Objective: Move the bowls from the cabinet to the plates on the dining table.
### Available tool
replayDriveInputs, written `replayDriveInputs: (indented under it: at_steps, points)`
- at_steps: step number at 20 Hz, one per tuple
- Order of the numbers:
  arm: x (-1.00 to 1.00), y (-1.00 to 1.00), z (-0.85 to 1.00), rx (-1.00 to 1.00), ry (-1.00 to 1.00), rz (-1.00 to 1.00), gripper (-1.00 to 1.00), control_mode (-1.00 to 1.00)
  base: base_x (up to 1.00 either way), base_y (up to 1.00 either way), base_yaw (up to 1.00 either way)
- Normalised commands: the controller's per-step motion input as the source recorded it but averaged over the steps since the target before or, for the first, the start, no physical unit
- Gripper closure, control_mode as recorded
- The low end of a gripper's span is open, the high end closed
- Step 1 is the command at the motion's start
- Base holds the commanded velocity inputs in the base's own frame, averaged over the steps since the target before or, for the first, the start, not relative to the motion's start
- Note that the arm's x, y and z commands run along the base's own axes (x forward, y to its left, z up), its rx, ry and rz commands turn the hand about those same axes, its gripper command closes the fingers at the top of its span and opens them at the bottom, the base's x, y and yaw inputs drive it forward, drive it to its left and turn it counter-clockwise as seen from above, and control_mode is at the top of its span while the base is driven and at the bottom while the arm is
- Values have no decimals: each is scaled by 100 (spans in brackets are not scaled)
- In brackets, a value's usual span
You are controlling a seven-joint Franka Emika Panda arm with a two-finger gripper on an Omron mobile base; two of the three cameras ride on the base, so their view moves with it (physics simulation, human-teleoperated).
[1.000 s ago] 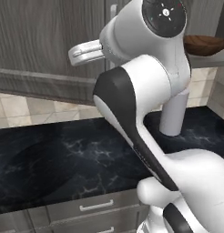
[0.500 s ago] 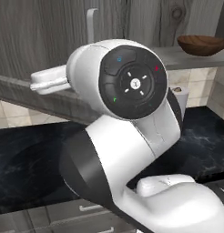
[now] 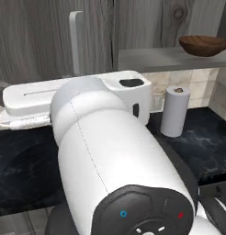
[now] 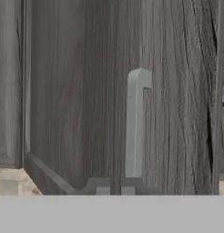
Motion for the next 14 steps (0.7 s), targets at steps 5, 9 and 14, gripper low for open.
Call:
replayDriveInputs:
  at_steps: [5,9,14]
  points:
    - [-75,-37,49,15,-6,-1,-100,-100,0,0,0]
    - [-3,-82,25,12,2,6,-100,-100,0,0,0]
    - [0,-81,12,2,1,12,-100,-100,0,0,0]
